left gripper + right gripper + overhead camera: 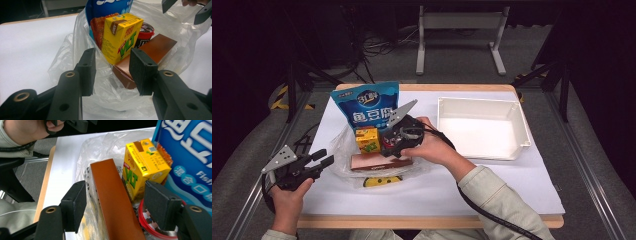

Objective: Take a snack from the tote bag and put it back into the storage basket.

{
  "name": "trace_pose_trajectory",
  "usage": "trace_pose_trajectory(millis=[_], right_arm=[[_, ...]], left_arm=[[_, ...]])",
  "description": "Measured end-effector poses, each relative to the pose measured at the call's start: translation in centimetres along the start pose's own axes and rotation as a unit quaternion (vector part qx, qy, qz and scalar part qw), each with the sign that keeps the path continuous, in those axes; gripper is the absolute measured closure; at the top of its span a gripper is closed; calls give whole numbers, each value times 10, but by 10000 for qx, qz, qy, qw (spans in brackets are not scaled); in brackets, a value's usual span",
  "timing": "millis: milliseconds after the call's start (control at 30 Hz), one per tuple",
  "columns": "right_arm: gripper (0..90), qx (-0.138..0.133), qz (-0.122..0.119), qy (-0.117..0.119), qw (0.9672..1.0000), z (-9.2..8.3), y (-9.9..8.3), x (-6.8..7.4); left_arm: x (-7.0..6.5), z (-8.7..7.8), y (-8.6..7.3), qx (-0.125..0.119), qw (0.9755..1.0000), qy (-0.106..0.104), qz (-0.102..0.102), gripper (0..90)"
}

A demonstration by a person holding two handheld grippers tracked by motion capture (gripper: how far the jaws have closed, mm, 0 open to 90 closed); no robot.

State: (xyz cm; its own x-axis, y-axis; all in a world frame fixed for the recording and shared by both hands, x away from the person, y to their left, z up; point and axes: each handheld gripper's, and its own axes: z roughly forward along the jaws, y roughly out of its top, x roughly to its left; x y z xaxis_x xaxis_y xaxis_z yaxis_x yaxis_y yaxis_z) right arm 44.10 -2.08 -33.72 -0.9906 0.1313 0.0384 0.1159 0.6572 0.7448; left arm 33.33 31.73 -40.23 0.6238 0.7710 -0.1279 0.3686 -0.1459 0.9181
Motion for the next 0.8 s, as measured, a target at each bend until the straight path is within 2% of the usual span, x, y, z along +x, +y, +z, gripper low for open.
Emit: trace_pose_trajectory(millis=[433, 633, 800], right_arm=[[351, 441, -108, 65, 9989, 26, -1, 1], [341, 724, -107, 145, 9972, 41, -3, 1], [325, 812, -122, 178, 9965, 49, -5, 1]], left_arm=[[-1, -3, -2, 54, 10000, 55, 14, 575], [-1, -4, -2, 65, 10000, 69, 10, 575], [-2, -2, -2, 97, 9999, 63, 29, 574]])
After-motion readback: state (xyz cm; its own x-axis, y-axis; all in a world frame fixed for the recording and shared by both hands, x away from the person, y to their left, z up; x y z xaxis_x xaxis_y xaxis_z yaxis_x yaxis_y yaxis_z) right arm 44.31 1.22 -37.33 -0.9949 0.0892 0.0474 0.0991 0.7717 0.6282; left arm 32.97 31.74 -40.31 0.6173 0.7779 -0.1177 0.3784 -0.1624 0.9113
